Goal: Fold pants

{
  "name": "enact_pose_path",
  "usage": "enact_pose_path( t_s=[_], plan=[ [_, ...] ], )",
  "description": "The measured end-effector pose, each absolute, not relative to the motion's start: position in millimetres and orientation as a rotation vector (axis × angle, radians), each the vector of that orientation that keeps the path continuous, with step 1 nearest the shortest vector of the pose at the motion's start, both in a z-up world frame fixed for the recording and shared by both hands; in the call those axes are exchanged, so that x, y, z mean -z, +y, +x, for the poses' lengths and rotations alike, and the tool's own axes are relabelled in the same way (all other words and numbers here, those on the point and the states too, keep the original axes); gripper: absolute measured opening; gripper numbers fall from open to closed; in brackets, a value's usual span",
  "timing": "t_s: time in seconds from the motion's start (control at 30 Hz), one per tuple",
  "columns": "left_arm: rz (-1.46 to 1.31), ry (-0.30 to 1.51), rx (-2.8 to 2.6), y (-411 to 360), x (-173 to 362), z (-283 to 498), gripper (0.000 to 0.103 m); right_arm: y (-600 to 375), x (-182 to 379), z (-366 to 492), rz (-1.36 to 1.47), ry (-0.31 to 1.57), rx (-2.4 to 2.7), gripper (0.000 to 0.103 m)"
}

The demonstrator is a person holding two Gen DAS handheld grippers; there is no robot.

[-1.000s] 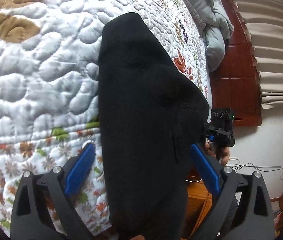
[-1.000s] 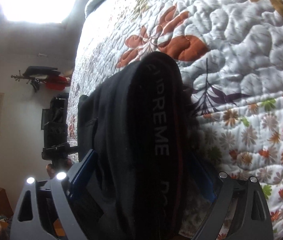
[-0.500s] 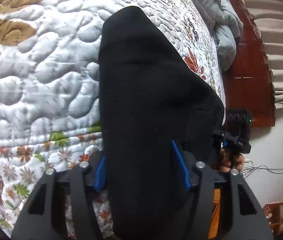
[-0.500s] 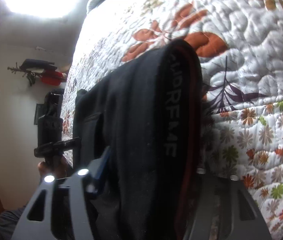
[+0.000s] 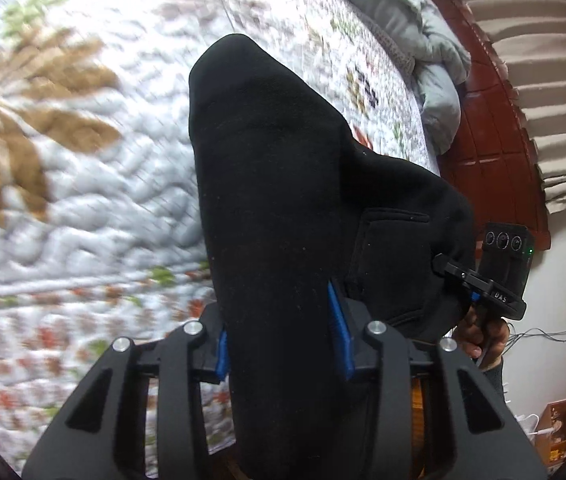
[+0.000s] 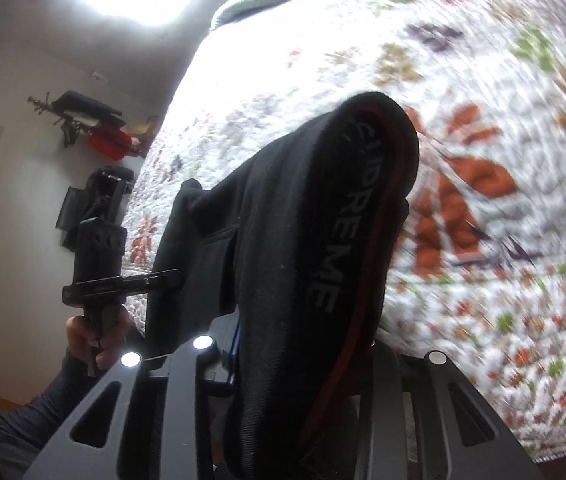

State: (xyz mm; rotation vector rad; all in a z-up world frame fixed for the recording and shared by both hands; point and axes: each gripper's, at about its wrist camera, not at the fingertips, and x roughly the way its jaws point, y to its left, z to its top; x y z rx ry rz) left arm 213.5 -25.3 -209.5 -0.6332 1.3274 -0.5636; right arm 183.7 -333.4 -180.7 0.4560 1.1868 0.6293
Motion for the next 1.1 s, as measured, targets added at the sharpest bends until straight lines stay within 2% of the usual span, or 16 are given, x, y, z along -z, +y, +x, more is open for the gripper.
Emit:
enact_pose_path(
  t_s=[0.23, 0.43, 0.73, 0.97, 1.07, 1.1],
  plan=[
    [-0.613, 1.245, 0.455, 58, 177, 218, 0.038, -245, 169, 247, 0.425, 1.155, -0.74, 0.032],
    [-0.603, 1.226, 0.333, 129, 171, 236, 0.038, -160, 175, 312, 0.394, 1.169, -0.801, 0.032],
    [-0.684, 1.278, 0.22, 225, 202, 283, 0.039, -75, 215, 383, 0.416, 1.267, -0.831, 0.032],
    [-0.753, 1.29, 0.281, 247, 230, 284, 0.043, -87, 255, 396, 0.479, 1.334, -0.824, 0.032],
    [-0.757, 1.271, 0.295, 245, 234, 280, 0.048, -89, 264, 396, 0.519, 1.343, -0.836, 0.038],
    [-0.759, 1.266, 0.295, 246, 234, 275, 0.051, -90, 266, 397, 0.526, 1.352, -0.835, 0.046]
  ],
)
